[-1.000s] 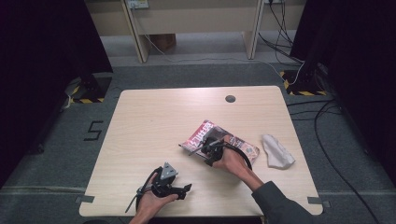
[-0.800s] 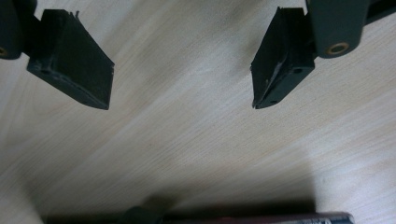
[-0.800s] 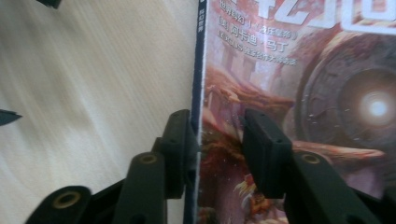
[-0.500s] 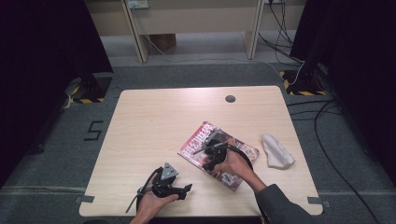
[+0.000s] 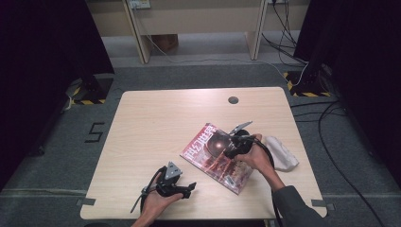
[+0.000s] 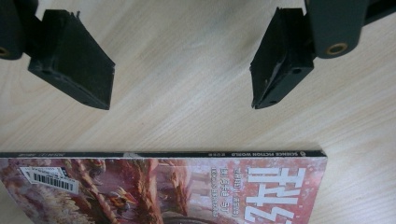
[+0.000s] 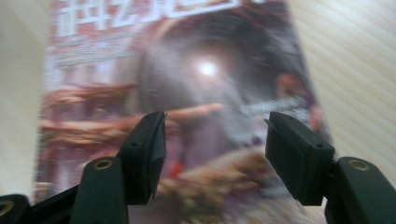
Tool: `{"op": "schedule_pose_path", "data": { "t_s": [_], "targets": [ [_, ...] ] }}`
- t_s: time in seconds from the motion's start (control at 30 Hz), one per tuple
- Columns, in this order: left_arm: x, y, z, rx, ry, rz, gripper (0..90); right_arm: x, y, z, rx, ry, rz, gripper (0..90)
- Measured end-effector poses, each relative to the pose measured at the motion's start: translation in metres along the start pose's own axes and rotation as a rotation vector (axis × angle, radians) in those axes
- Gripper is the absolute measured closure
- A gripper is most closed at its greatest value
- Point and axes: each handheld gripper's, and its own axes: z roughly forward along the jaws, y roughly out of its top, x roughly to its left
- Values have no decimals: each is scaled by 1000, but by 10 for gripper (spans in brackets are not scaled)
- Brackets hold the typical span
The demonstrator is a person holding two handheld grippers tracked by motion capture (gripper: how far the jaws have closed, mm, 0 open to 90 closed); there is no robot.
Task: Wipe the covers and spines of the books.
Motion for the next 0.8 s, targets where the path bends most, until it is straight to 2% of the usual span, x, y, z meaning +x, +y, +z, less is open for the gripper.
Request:
{"op": "schedule_pose_path", "data": {
  "t_s": [0.07, 0.1, 0.17, 0.23, 0.27, 0.37, 0.53, 0.7, 0.8],
  "targets": [
    [0, 3, 4, -2, -3, 1, 216, -14, -8, -2, -2, -16, 43, 359],
    [0, 4, 6, -5, -5, -1, 216, -14, -8, -2, -2, -16, 43, 359],
    [-1, 6, 10, -5, -5, -1, 219, -26, -15, -2, 4, -37, 79, 342],
    [-1, 9, 14, -8, -9, -3, 220, -30, -18, -2, 8, -43, 85, 342],
    [-2, 12, 17, -8, -11, 0, 220, -35, -22, -2, 8, -52, 105, 343],
    [-1, 17, 22, -12, -28, -5, 221, -40, -29, -3, 12, -44, 115, 346],
    [0, 22, 28, -1, -29, -6, 221, -39, -37, -4, 8, -33, 123, 341],
    [6, 26, 37, 17, -31, -17, 222, -25, -44, -8, 6, -48, 97, 321],
    [8, 26, 38, 28, -33, -17, 222, -18, -48, -11, 5, -37, 87, 322]
  ]
}}
